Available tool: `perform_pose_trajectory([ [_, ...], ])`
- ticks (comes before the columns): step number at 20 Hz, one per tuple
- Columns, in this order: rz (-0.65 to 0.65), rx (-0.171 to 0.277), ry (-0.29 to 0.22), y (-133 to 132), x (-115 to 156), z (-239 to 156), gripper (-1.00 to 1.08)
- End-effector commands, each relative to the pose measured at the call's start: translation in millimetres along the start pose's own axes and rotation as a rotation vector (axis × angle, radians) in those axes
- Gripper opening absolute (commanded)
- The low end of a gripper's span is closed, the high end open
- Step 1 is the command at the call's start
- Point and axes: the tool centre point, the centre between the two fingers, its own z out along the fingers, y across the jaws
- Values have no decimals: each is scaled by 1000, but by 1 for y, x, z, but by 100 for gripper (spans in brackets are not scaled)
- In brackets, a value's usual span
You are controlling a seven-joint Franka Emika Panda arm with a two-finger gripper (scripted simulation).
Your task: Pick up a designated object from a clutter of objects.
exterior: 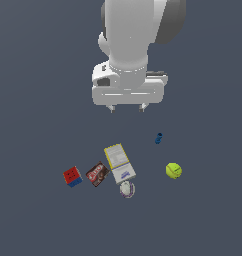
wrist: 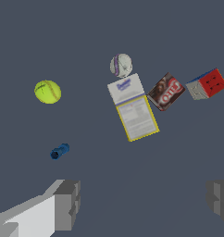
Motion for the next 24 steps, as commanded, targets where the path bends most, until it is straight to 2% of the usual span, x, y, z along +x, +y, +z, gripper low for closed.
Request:
perform_pose_trajectory([
  [1, 0, 0, 0, 0, 0, 0, 100],
  [15, -11, -5, 6, -6, 11, -1, 100],
  [24, 79, 4, 12, 6, 31, 21, 100],
])
